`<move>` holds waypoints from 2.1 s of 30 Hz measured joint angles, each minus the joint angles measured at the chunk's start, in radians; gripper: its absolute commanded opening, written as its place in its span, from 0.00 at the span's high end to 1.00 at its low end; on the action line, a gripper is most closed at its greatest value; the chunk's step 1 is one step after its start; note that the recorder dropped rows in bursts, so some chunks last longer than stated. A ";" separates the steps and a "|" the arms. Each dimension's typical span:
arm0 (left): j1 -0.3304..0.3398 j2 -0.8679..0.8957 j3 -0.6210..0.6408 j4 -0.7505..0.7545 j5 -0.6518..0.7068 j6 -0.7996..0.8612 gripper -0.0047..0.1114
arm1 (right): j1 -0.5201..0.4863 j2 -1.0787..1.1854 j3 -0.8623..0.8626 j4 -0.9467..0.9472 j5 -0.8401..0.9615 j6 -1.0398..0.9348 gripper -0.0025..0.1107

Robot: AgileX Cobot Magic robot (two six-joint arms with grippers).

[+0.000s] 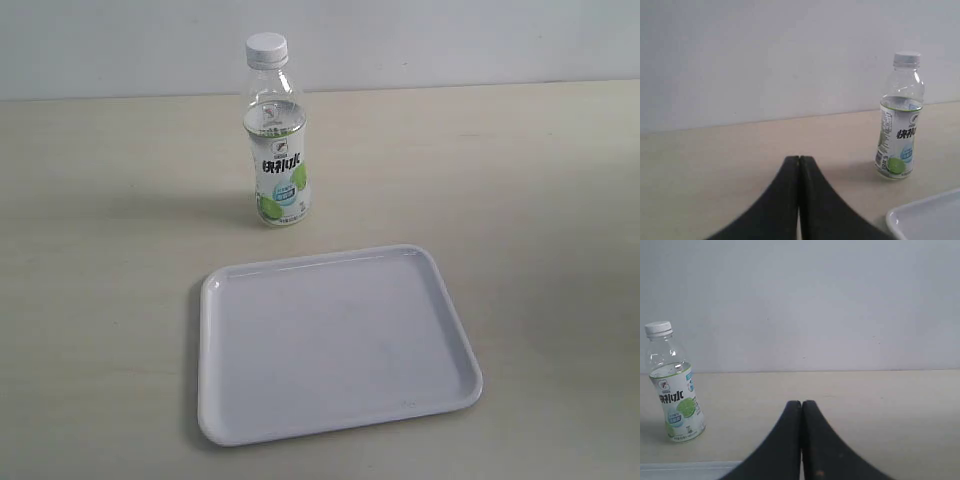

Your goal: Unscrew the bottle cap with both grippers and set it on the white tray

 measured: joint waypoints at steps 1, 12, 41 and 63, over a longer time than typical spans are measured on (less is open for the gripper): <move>0.000 0.000 0.000 0.000 -0.005 0.000 0.96 | 0.000 0.000 0.000 0.000 0.000 0.000 0.98; 0.000 0.000 0.000 0.001 -0.090 -0.141 0.96 | 0.000 0.000 0.000 0.000 0.000 0.000 0.98; 0.000 0.141 0.004 0.049 -0.180 -0.376 0.96 | 0.000 0.000 0.000 0.000 0.000 0.000 0.98; 0.000 0.430 0.006 0.067 -0.462 -0.353 0.96 | 0.000 0.000 0.000 0.000 0.000 0.000 0.98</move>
